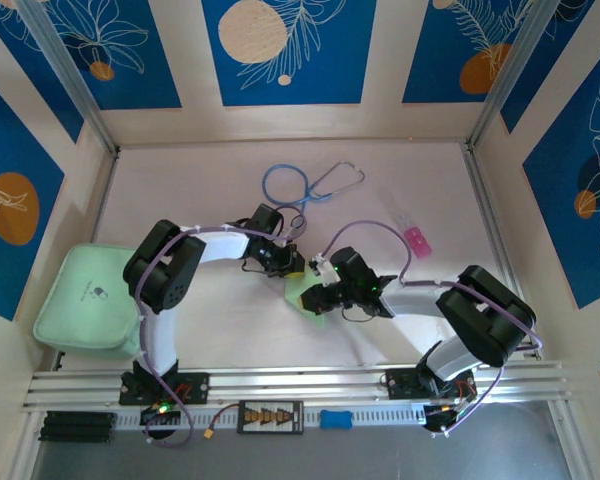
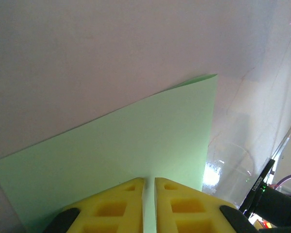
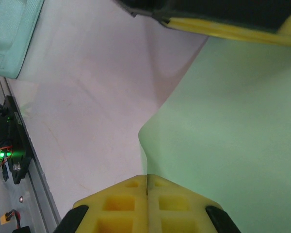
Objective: Fold a paper plane with a square sheet of paper (pick it up from the middle)
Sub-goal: Third fold the triangle at the center of the table.
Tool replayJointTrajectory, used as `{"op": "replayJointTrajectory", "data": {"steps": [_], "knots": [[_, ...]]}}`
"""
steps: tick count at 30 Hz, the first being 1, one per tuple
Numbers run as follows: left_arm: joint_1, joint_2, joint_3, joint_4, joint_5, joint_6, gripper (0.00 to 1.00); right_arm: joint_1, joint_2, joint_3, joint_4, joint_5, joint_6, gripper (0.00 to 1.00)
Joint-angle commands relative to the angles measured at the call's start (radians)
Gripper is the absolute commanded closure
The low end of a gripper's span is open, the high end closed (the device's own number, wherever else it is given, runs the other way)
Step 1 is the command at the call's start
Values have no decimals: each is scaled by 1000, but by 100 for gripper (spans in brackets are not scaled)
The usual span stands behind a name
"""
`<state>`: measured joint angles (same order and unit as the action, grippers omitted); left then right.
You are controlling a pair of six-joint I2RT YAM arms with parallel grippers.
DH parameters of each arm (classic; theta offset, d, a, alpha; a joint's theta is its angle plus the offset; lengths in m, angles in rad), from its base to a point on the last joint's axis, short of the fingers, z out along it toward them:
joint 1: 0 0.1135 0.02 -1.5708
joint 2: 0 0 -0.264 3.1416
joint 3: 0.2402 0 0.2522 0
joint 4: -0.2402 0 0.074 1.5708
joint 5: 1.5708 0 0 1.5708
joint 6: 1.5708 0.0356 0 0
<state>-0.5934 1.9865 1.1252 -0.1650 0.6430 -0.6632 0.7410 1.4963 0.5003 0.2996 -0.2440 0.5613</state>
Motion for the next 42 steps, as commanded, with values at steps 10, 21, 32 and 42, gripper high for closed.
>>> {"op": "replayJointTrajectory", "data": {"steps": [10,21,32,42], "knots": [[-8,7,0,-41,-28,16,84,-74,1,-9,-1,-41,-57,100],[-9,-4,-8,-33,-25,6,84,-82,-5,-52,42,-10,-61,100],[-9,-1,-8,-24,-17,0,83,-89,-1,-64,57,26,-67,100],[-9,0,-11,-18,-17,-4,83,-88,2,-72,68,60,-91,100]]}}
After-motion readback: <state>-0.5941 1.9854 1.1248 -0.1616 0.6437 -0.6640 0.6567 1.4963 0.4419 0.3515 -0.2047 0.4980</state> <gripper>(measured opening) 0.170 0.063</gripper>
